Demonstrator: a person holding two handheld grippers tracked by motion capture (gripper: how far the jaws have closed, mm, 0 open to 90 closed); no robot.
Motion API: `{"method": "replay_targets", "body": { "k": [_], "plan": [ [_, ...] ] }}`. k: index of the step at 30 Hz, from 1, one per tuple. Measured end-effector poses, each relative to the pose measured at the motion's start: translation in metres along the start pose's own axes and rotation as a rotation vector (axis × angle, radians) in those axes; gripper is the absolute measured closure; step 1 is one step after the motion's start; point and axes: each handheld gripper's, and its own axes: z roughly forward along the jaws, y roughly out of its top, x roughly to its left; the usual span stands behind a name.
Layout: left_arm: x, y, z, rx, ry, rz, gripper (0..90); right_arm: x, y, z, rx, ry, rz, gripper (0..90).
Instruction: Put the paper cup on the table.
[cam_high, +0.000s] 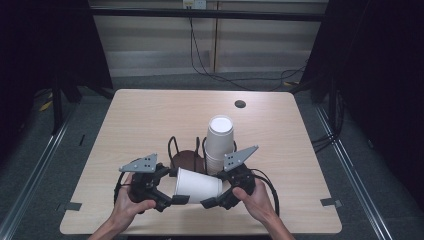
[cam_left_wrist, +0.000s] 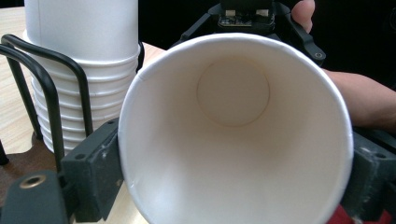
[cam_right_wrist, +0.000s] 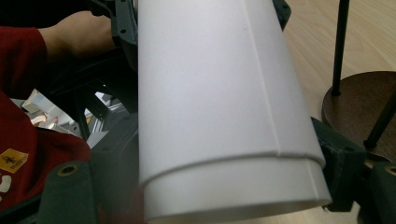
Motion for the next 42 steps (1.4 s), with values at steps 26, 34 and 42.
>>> {"method": "replay_targets", "body": {
  "k": [26, 34, 42],
  "plan": [
    [0.007, 0.003, -0.005, 0.059, 0.037, -0.033, 12.3, -0.005, -0.005, -0.014, -0.072, -0.073, 0.02, 13.9],
    [0.008, 0.002, -0.01, 0.082, 0.071, -0.046, 12.4, -0.005, -0.005, -0.017, -0.085, -0.102, 0.026, 13.9],
    [0.01, 0.004, -0.017, 0.105, 0.097, -0.067, 12.5, -0.006, -0.007, -0.023, -0.101, -0.126, 0.034, 13.9]
  ]
}}
